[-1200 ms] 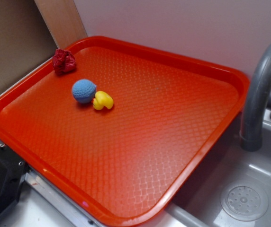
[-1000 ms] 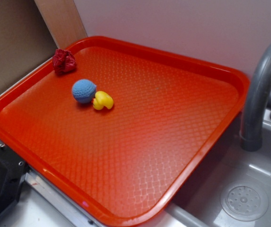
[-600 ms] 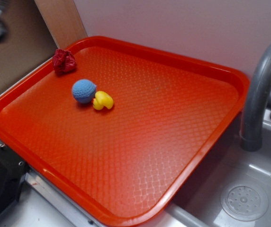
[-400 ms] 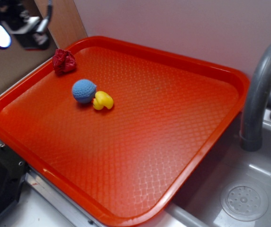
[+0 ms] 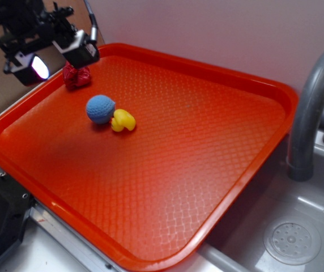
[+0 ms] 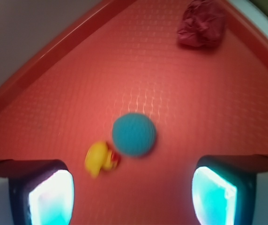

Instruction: Grab the blue ball.

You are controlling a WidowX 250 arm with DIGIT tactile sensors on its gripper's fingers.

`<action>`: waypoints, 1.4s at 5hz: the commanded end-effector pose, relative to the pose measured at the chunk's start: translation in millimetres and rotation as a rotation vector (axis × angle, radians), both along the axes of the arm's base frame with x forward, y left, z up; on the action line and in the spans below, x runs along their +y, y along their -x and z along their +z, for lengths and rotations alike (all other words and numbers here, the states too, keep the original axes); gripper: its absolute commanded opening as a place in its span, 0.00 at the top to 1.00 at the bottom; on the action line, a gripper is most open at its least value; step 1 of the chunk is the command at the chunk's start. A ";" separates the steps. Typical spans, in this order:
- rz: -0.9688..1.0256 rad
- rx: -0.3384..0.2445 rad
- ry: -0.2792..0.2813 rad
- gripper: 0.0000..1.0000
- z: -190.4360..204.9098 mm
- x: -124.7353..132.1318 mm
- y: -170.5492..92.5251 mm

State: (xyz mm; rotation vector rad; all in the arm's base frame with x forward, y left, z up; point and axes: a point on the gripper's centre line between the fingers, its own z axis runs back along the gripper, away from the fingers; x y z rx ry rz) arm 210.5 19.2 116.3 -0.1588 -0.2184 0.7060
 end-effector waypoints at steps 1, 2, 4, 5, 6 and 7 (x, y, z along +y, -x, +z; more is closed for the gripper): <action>0.008 -0.029 -0.002 0.00 6.0 7.7 -3.1; 0.008 -0.029 -0.002 0.00 6.0 7.7 -3.1; 0.147 0.083 0.072 0.00 -42.0 20.9 -31.5; 0.155 0.131 0.060 0.00 -64.1 15.9 -46.4; 0.080 0.130 0.093 0.15 -74.9 -3.4 -45.6; 0.067 0.184 0.137 1.00 -74.5 -18.2 -38.7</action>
